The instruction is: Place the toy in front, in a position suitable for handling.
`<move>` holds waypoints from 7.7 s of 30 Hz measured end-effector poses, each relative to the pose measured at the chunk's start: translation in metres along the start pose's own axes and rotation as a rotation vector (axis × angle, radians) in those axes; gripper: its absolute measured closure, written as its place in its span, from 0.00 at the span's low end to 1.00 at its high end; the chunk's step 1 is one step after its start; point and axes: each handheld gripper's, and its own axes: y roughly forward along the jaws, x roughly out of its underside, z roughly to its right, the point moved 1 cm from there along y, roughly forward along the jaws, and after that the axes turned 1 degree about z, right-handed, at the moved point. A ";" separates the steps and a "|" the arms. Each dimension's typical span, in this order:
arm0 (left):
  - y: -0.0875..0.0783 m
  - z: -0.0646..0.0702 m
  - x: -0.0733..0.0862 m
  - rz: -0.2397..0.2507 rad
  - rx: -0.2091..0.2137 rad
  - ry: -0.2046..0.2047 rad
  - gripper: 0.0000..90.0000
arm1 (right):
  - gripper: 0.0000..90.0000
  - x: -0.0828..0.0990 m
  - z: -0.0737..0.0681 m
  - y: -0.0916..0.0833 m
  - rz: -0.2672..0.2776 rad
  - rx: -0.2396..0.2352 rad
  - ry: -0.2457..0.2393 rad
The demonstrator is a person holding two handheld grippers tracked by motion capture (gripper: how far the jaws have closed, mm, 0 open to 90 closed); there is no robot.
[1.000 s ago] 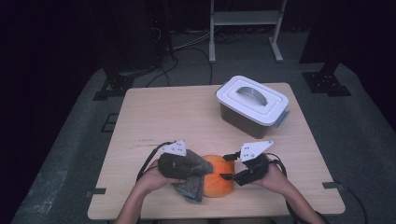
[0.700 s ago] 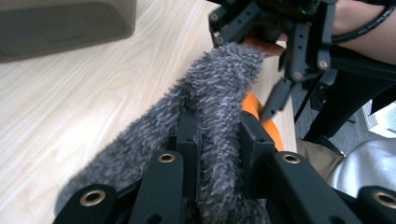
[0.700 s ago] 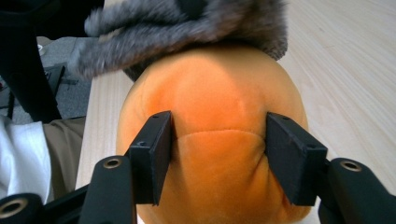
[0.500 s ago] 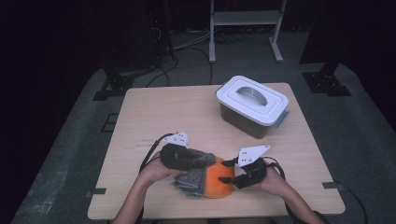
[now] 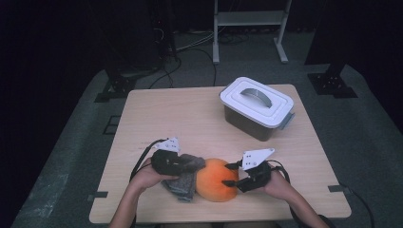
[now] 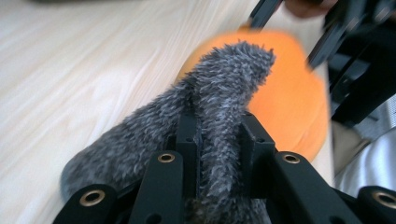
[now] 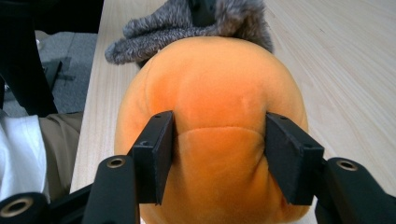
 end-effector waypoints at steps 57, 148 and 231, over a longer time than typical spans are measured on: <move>0.006 0.037 -0.023 0.017 0.052 0.127 0.82 | 0.72 -0.015 0.006 -0.006 -0.003 0.016 0.127; 0.001 0.025 -0.013 0.010 0.061 0.048 0.82 | 0.43 -0.018 -0.005 -0.008 0.007 -0.001 0.038; 0.007 0.021 -0.016 0.004 0.068 0.008 0.81 | 0.42 -0.011 0.003 -0.015 0.009 -0.026 0.076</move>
